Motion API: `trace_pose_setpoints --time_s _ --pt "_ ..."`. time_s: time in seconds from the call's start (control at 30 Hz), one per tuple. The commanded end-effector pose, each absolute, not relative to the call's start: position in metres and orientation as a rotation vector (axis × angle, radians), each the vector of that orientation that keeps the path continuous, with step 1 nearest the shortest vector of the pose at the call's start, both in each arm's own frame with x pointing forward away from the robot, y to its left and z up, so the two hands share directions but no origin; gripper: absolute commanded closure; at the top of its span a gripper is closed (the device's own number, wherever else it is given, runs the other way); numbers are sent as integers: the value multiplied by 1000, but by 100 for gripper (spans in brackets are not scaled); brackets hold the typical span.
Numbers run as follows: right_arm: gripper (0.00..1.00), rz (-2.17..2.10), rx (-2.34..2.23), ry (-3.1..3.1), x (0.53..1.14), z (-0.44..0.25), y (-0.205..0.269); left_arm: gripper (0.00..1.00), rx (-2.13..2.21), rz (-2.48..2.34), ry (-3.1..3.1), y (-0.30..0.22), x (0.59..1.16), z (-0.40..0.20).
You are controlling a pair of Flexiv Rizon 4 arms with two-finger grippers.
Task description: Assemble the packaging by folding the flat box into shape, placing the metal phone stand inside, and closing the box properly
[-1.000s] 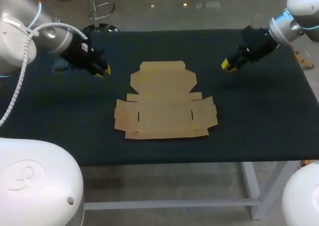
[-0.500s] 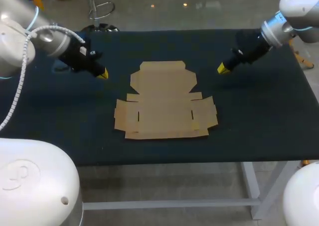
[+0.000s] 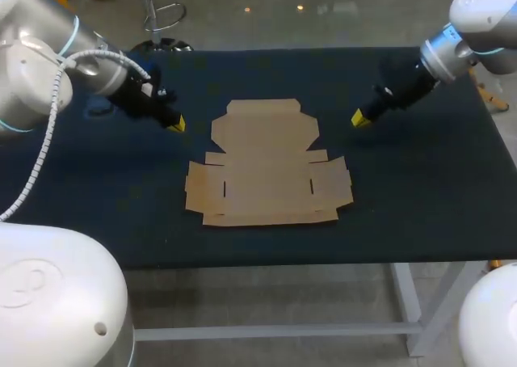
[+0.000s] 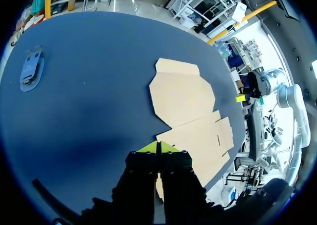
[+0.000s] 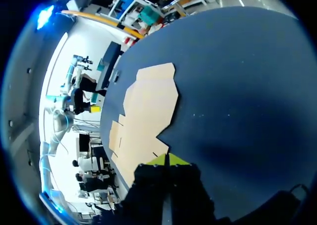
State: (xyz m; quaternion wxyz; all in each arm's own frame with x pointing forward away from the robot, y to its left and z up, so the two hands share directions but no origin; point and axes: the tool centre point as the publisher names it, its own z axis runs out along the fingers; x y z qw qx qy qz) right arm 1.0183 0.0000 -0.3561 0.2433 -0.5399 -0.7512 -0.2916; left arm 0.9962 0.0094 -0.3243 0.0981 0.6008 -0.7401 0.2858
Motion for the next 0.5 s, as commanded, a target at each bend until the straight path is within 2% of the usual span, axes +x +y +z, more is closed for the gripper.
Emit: trace_pose_setpoints --time_s 0.03,0.5 --pt "100 -833 -1489 -2063 996 -362 4 100 1760 866 -2205 2 1000 -338" --pt "100 -793 -1430 -2065 980 -385 19 100 1734 901 -2161 4 1004 -359"
